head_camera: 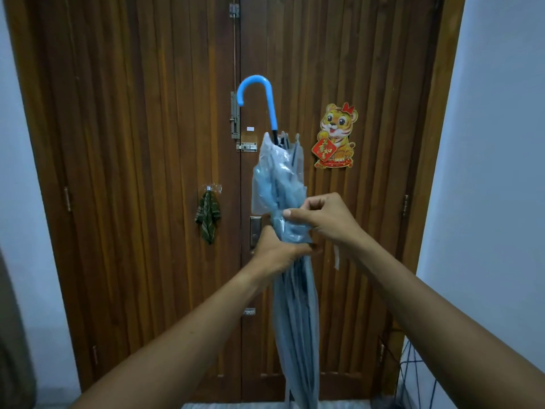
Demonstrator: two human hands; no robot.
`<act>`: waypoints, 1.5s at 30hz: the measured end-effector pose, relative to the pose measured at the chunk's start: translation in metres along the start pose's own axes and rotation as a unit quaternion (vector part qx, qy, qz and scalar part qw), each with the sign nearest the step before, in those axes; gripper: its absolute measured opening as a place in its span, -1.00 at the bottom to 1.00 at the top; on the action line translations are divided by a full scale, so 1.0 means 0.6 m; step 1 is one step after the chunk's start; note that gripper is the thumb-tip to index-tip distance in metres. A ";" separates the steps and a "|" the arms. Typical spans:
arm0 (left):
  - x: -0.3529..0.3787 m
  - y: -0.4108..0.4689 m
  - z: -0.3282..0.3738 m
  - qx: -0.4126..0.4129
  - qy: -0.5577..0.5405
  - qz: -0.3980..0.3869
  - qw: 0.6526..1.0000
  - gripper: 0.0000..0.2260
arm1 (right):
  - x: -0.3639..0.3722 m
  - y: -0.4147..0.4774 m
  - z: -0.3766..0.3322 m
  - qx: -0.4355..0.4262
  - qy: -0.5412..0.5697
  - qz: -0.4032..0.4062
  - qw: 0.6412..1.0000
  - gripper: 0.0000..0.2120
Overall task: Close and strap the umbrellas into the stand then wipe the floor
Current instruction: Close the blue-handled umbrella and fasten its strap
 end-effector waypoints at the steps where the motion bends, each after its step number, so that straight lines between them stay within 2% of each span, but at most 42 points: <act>1: -0.004 0.001 -0.009 -0.007 0.017 0.035 0.999 -0.66 | 0.004 -0.002 -0.005 -0.001 -0.029 -0.016 0.999 -0.72; 3: -0.019 0.005 -0.027 -0.034 0.046 0.097 0.994 -0.76 | 0.010 -0.008 -0.013 0.012 -0.086 -0.040 0.995 -0.79; 4: -0.030 0.007 -0.033 -0.039 0.061 0.123 0.990 -0.71 | 0.009 -0.011 -0.017 0.012 -0.124 -0.026 0.992 -0.81; 7: -0.051 0.012 -0.042 -0.058 0.103 0.133 0.984 -0.55 | -0.002 -0.026 -0.038 -0.029 -0.237 0.086 0.967 -0.79; 8: -0.054 0.013 -0.043 -0.064 0.108 0.125 0.984 -0.56 | -0.002 -0.032 -0.044 -0.035 -0.241 0.093 0.965 -0.79; 11: -0.064 0.012 -0.043 -0.087 0.083 0.125 0.985 -0.62 | -0.006 -0.037 -0.042 -0.006 -0.200 0.042 0.979 -0.83; 15: -0.066 0.008 -0.025 -0.108 0.002 0.121 0.987 -0.77 | -0.017 -0.028 -0.011 0.029 -0.116 0.001 0.993 -0.78; 17: -0.063 0.007 -0.011 -0.103 -0.039 0.087 0.990 -0.77 | -0.023 -0.026 0.003 0.032 -0.062 -0.005 0.998 -0.72; 20: -0.056 0.002 0.008 -0.092 -0.076 0.009 0.993 -0.67 | -0.031 -0.020 0.019 0.042 0.000 -0.009 0.999 -0.64; 22: -0.047 -0.007 0.020 -0.089 -0.093 -0.057 0.990 -0.54 | -0.032 -0.018 0.027 0.070 0.024 -0.027 0.997 -0.66; 24: -0.037 -0.016 0.034 -0.097 -0.138 -0.112 0.979 -0.54 | -0.029 -0.015 0.034 0.102 0.049 -0.064 0.991 -0.61; 26: -0.023 -0.026 0.050 -0.108 -0.206 -0.153 0.961 -0.58 | -0.020 -0.017 0.032 0.121 0.077 -0.129 0.981 -0.55; 29: -0.006 -0.032 0.059 -0.125 -0.312 -0.182 0.924 -0.53 | -0.006 -0.024 0.024 0.111 0.139 -0.232 0.956 -0.55; 33: 0.005 -0.032 0.054 -0.141 -0.397 -0.256 0.870 -0.49 | -0.006 -0.019 0.015 0.073 0.178 -0.248 0.949 -0.61; 34: 0.003 -0.033 0.053 -0.137 -0.392 -0.263 0.871 -0.47 | -0.006 -0.019 0.013 0.068 0.179 -0.236 0.953 -0.62; 35: -0.002 -0.032 0.047 -0.132 -0.358 -0.253 0.889 -0.48 | -0.008 -0.018 0.014 0.064 0.173 -0.214 0.959 -0.62; 38: -0.020 -0.031 0.025 -0.100 -0.188 -0.157 0.964 -0.62 | -0.020 -0.010 0.023 0.047 0.134 -0.087 0.986 -0.63; 39: -0.023 -0.030 0.014 -0.090 -0.146 -0.132 0.976 -0.56 | -0.024 -0.006 0.028 0.044 0.114 -0.030 0.992 -0.64; 41: -0.014 -0.027 -0.004 -0.052 -0.077 -0.110 0.990 -0.28 | -0.023 0.002 0.039 0.051 0.070 0.048 0.995 -0.63; 43: 0.003 -0.025 -0.018 -0.015 0.001 -0.070 0.997 -0.04 | -0.006 0.005 0.039 0.044 0.011 0.051 0.998 -0.59; 44: 0.004 -0.022 -0.023 -0.006 0.042 -0.021 0.999 -0.03 | 0.003 0.004 0.035 0.038 -0.023 0.042 0.998 -0.55; 45: 0.000 -0.019 -0.027 0.004 0.078 0.035 0.996 -0.10 | 0.008 0.002 0.027 0.031 -0.058 0.032 0.997 -0.50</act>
Point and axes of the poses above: each hand's wrist, its own y-axis towards the middle knuckle, its own x-axis out of the palm, z = x × y, the point moved 5 cm from there along y, towards the middle knuckle, and after that the axes turned 15 degrees about x, right-handed, at the moved point
